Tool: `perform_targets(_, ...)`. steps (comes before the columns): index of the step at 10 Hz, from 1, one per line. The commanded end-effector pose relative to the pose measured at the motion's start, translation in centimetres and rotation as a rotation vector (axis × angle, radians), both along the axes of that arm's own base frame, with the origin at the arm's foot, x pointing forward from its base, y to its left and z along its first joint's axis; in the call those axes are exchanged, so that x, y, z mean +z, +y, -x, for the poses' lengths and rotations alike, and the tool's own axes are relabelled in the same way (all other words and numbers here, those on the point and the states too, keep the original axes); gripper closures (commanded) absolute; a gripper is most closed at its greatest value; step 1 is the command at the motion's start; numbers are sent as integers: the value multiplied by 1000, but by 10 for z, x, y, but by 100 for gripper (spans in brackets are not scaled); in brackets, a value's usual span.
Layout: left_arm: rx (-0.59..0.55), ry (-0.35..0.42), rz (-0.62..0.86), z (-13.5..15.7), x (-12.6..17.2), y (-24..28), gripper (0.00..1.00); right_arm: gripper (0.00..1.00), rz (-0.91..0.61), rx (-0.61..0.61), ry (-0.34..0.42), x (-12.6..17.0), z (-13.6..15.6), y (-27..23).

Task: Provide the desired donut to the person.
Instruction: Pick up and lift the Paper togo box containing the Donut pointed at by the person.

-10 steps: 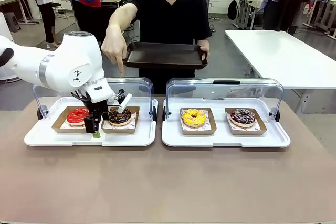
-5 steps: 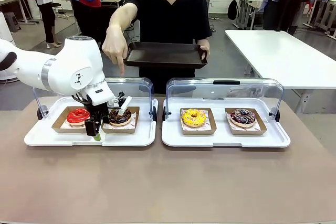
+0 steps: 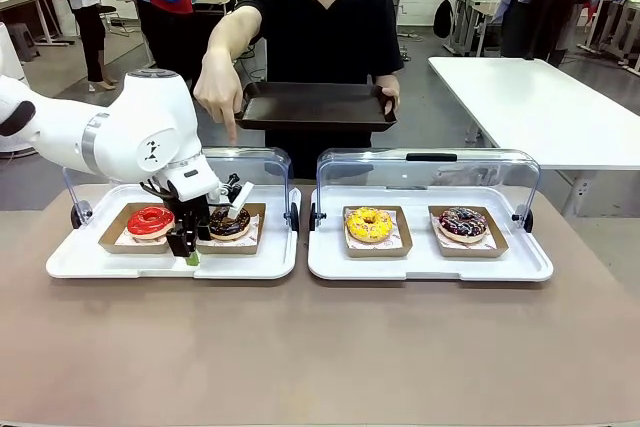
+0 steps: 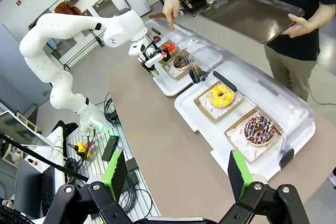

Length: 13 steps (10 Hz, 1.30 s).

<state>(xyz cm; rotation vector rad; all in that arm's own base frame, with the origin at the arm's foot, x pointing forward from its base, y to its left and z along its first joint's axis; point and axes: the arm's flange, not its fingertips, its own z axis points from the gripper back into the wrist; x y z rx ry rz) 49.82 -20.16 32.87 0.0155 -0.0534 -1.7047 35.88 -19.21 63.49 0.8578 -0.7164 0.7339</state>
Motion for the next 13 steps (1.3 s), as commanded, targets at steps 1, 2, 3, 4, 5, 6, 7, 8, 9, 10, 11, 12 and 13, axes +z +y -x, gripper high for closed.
perform_targets(1, -22, 2, 52, 2, -7, 3, 100, 0, -23, 4, -11, 0, 0, 1)
perform_targets(2, -26, 4, 57, 1, -8, 3, 83, 0, -23, 4, -11, 0, 0, 1)
perform_targets(3, -30, 3, 61, 0, -6, 2, 92, 0, -23, 4, -11, 0, 0, 1)
perform_targets(4, -29, -1, 65, 0, -5, 2, 100, 0, -23, 4, -11, 0, 0, 1)
perform_targets(5, -30, -2, 65, 1, -5, 3, 100, 0, -23, 4, -11, 0, 0, 1)
perform_targets(6, -33, 0, 64, 1, -5, 3, 100, 0, -23, 4, -11, 0, 0, 1)
perform_targets(7, -37, 4, 60, -1, -4, 3, 100, 0, -23, 4, -11, 0, 0, 1)
perform_targets(8, -43, 5, 57, 0, -5, 4, 100, 0, -23, 4, -11, 0, 0, 1)
perform_targets(9, -49, 3, 55, 2, -6, 4, 100, 0, -23, 4, -11, 0, 0, 1)
perform_targets(10, -63, 6, 52, 2, -4, 5, 100, 0, -23, 4, -11, 0, 0, 1)
perform_targets(11, -110, 30, 28, 8, 1, 3, 100, 0, -23, 4, -11, 0, 0, 1)
perform_targets(12, -139, 38, -7, 22, 26, 1, 100, 0, -23, 4, -11, 0, 0, 1)
perform_targets(13, -96, 30, 1, 36, 58, 0, 100, 0, -23, 4, -11, 0, 0, 1)
